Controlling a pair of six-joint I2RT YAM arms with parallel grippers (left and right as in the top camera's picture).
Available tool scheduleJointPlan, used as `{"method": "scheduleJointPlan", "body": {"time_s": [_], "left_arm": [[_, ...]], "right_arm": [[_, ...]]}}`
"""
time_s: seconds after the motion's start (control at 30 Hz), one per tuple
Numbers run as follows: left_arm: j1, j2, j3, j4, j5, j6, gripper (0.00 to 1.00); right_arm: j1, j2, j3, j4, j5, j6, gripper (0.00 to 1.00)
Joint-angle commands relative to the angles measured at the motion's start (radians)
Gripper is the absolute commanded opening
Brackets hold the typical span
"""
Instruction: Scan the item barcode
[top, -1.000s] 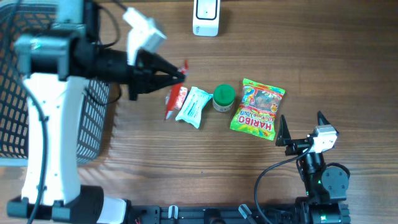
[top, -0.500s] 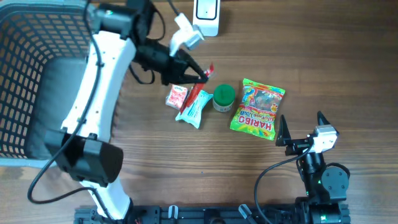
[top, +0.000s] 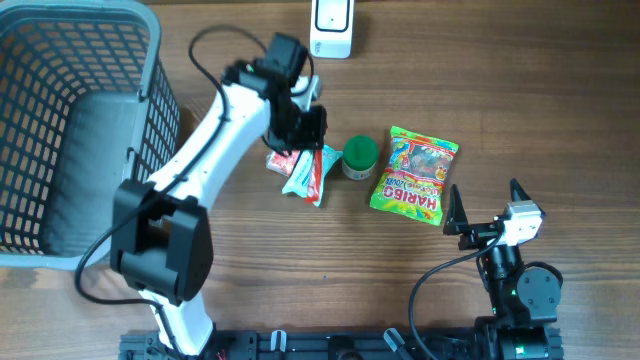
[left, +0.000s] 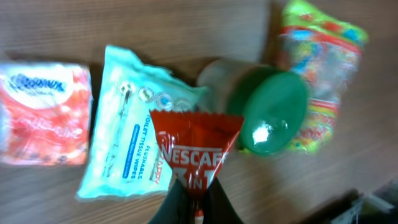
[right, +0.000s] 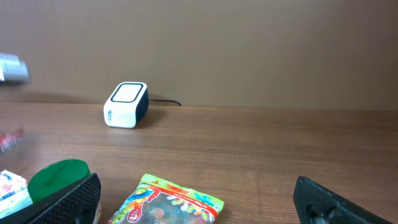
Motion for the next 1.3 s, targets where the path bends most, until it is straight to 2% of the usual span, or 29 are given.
{"method": "scheduleJointPlan", "body": {"time_s": [0.0,0.17,0.27,0.3,0.33,0.37,0.4,0.57,0.77,0.9,1.03,1.13,1.17,1.27], "left_arm": [[-0.018,-0.002,-0.16,0.116,-0.014,-0.22,0.04],[-0.03,-0.002,-0.274,0.22,-0.015,-0.434,0.04],[-0.065,-0.002,-0.302,0.283,-0.065,-0.571,0.04],[-0.076,-0.002,-0.302,0.289,-0.089,-0.602,0.13],[-0.09,-0.002,-0.302,0.297,-0.113,-0.632,0.34],[-0.102,-0.002,-0.302,0.31,-0.116,-0.641,0.58],[-0.114,-0.003,-0.302,0.324,-0.117,-0.657,1.0],[-0.161,-0.067,-0.302,0.336,-0.228,-0.713,1.0],[-0.167,-0.278,-0.302,0.211,-0.452,-0.741,1.0],[-0.167,-0.462,-0.302,0.223,-0.58,-0.713,1.0],[-0.167,-0.623,-0.302,0.347,-0.652,-0.524,1.0],[-0.167,-0.758,-0.302,0.511,-0.856,-0.28,1.0],[-0.167,-0.795,-0.302,0.628,-0.954,-0.132,1.0],[-0.159,-0.838,-0.302,0.913,-1.094,0.175,1.0]], "right_arm": [[-0.003,-0.008,-0.001,0.002,0.013,-0.011,1.0],[-0.003,-0.008,-0.001,0.002,0.013,-0.011,1.0],[-0.002,-0.008,-0.001,0.002,0.013,-0.012,1.0],[-0.002,-0.008,-0.001,0.002,0.013,-0.011,1.0],[-0.003,-0.008,-0.001,0.002,0.013,-0.011,0.99],[-0.003,-0.008,-0.001,0.002,0.013,-0.011,1.0],[-0.003,-0.008,-0.001,0.002,0.013,-0.011,1.0],[-0.003,-0.008,-0.001,0.002,0.013,-0.012,1.0],[-0.003,-0.008,-0.001,0.002,0.013,-0.011,1.0],[-0.003,-0.008,-0.001,0.002,0.013,-0.011,1.0],[-0.003,-0.008,-0.001,0.002,0.013,-0.011,1.0],[-0.003,-0.008,-0.001,0.002,0.013,-0.011,1.0],[-0.003,-0.008,-0.001,0.002,0.013,-0.011,1.0],[-0.002,-0.008,-0.001,0.002,0.012,-0.011,1.0]]}}
